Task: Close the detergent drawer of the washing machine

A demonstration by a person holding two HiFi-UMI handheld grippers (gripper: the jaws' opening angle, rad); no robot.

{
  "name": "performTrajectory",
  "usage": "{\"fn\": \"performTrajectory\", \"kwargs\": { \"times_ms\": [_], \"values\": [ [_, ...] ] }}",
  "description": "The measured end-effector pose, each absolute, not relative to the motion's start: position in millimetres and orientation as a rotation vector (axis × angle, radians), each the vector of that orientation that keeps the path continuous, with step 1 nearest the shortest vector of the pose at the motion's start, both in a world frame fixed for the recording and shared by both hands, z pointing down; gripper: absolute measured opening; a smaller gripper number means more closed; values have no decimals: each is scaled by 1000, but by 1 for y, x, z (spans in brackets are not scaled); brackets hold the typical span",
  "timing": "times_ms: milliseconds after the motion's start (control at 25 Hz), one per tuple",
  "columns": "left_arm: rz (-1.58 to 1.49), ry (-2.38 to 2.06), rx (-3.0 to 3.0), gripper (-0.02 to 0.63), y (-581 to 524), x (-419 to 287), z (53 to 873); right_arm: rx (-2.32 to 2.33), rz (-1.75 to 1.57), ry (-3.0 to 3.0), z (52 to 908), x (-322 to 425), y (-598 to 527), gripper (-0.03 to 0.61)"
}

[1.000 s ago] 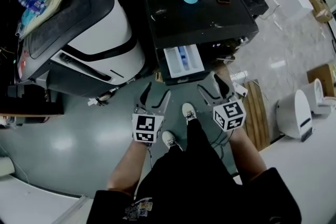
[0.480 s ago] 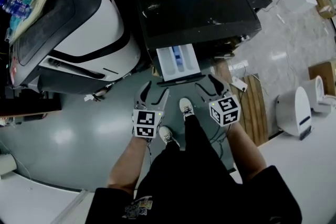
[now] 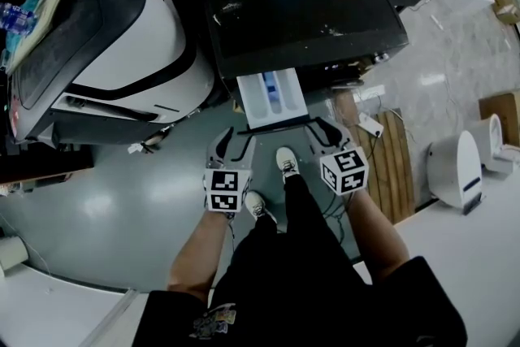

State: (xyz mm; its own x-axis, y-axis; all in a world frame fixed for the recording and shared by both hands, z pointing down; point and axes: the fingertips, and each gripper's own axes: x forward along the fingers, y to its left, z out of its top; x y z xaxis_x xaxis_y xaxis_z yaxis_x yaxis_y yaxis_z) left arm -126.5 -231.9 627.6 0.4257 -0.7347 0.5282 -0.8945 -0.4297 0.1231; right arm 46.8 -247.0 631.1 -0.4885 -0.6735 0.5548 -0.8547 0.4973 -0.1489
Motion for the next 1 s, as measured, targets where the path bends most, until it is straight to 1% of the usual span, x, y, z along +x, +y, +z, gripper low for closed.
{"fn": "performTrajectory", "kwargs": {
  "times_ms": [160,520,1000],
  "values": [
    [571,-1377,2304,190,-232,-124,630,1275,570,-2327,632,46,-248,132],
    [542,-1429,2261,164,-245,-126,629,1286,568,-2336,632,43,-264,132],
    [534,-1507,2220,164,-289,-136,628,1301,558,-2353,631,34,-309,132]
  ]
}}
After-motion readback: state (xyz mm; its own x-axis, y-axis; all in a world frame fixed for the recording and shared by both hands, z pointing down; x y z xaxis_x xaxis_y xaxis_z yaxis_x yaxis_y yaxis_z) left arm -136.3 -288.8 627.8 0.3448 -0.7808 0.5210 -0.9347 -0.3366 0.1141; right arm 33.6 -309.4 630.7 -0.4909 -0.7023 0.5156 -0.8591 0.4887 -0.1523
